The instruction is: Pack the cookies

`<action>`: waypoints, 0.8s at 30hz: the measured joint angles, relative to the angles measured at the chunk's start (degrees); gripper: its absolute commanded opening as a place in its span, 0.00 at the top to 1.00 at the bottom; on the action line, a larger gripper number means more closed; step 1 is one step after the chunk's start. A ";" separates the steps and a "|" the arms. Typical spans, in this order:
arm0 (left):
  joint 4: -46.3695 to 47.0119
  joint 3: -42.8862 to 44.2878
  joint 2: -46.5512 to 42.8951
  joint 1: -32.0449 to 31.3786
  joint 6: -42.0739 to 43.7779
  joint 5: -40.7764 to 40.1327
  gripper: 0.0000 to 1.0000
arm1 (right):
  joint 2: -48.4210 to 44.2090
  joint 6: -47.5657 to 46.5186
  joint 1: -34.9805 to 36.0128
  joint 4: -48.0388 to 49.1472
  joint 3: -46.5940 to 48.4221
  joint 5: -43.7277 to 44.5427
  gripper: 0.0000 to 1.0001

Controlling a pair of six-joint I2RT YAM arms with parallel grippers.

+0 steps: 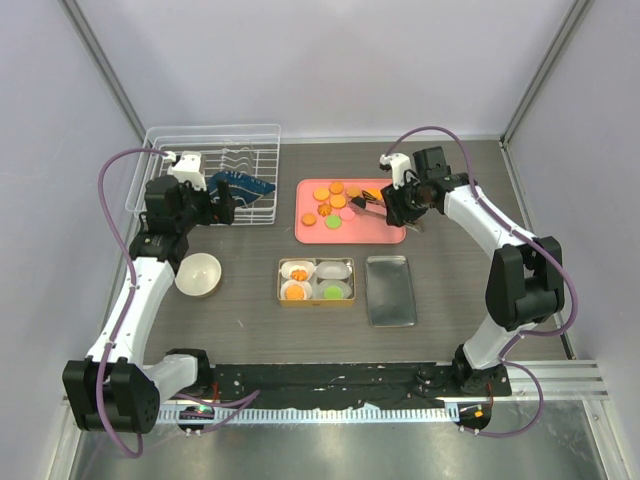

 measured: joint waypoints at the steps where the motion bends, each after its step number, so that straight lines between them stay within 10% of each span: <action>1: 0.00 0.00 0.00 0.00 0.00 0.00 0.00 | 0.00 0.00 0.00 0.00 0.00 0.02 0.52; 24: 0.00 0.00 0.00 0.00 0.00 0.00 0.00 | 2.91 -0.13 0.00 0.35 0.13 0.22 0.59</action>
